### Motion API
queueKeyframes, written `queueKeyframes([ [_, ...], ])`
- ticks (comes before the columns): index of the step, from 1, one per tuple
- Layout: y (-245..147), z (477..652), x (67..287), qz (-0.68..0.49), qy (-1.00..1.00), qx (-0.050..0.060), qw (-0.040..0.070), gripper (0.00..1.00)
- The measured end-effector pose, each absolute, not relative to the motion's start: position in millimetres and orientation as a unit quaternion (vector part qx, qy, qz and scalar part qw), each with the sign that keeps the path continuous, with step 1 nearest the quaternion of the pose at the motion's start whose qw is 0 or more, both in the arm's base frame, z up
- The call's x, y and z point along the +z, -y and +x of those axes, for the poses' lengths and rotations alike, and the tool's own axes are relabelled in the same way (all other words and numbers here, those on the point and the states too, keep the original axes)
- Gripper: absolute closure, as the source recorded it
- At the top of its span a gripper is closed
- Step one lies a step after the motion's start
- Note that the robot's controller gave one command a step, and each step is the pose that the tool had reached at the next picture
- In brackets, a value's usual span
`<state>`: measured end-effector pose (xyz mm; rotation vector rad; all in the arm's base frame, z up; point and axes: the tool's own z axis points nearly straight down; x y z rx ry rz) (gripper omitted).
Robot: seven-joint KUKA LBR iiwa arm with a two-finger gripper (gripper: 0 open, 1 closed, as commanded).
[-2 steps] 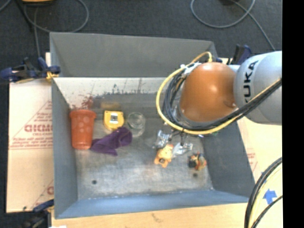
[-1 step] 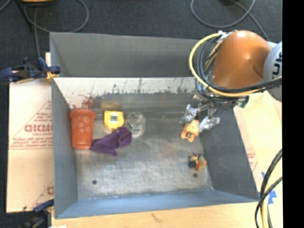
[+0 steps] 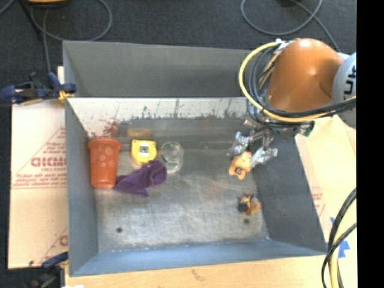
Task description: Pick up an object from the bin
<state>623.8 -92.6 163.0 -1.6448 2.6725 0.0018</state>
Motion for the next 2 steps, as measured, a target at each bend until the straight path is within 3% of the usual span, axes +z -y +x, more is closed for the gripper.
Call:
queueKeyframes([
  [1,93,624.1,162,-0.524,-0.852,0.000,0.002,1.00],
  [2,91,627.5,121,-0.510,-0.860,0.001,0.001,1.00],
])
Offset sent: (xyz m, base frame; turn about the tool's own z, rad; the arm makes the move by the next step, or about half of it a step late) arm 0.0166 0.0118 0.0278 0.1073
